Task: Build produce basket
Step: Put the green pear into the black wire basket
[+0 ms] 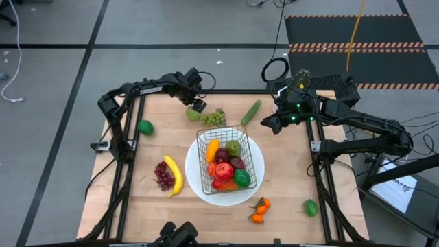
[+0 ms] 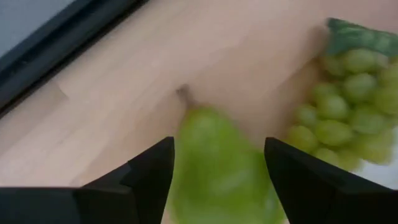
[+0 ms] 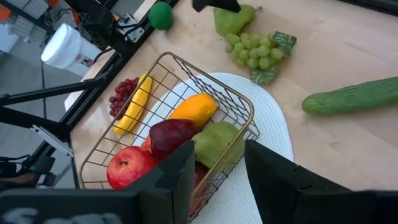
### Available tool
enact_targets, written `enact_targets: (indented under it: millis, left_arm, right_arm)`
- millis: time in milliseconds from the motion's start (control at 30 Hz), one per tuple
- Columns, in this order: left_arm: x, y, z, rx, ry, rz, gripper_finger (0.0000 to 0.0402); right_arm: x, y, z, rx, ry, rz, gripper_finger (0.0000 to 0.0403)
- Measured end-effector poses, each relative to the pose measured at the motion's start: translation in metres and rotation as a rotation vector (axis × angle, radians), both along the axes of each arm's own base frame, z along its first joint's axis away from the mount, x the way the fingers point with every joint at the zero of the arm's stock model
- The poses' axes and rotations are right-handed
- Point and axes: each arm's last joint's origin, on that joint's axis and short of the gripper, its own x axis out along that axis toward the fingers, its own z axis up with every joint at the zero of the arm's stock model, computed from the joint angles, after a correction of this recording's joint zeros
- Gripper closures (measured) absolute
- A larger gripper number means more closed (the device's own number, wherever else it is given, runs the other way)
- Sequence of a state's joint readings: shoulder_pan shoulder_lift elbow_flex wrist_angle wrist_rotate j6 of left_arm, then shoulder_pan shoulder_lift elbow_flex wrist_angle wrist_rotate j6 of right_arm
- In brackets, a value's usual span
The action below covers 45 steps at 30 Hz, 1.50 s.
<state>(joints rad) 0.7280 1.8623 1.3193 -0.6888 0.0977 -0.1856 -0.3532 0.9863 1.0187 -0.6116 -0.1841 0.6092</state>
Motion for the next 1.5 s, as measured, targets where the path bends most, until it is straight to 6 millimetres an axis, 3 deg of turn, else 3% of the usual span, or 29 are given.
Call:
enact_targets:
  millis: [133,300,533,733,867,1200,1500]
  left_arm:
    - [0.0,0.004,-0.016,-0.007,0.059,-0.018,0.0149]
    - [-0.002,-0.001,-0.016,-0.03,0.098,-0.093,0.0149]
    - [-0.012,-0.018,0.0,-0.064,0.177,-0.185,0.0149]
    - [-0.015,-0.026,0.023,0.039,0.187,-0.181,0.0149]
    - [-0.017,-0.024,0.028,0.06,0.181,-0.174,0.0149]
    - [-0.022,-0.001,0.018,0.049,0.126,0.123,0.0148]
    - [-0.018,0.01,-0.016,-0.029,0.178,0.159,0.0149]
  right_arm:
    - [0.0,-0.002,0.0,-0.014,0.002,0.002,0.0267]
    - [-0.002,-0.006,0.0,-0.017,0.003,-0.02,0.0267]
    - [-0.003,-0.013,-0.002,-0.047,0.023,-0.077,0.0267]
    - [0.0,-0.018,-0.005,-0.085,0.053,-0.099,0.0267]
    - [0.004,-0.02,-0.008,-0.094,0.066,-0.088,0.0267]
    - [0.009,-0.022,-0.013,-0.096,0.094,-0.071,0.0267]
    - [0.009,-0.02,-0.013,-0.06,0.076,-0.034,0.0267]
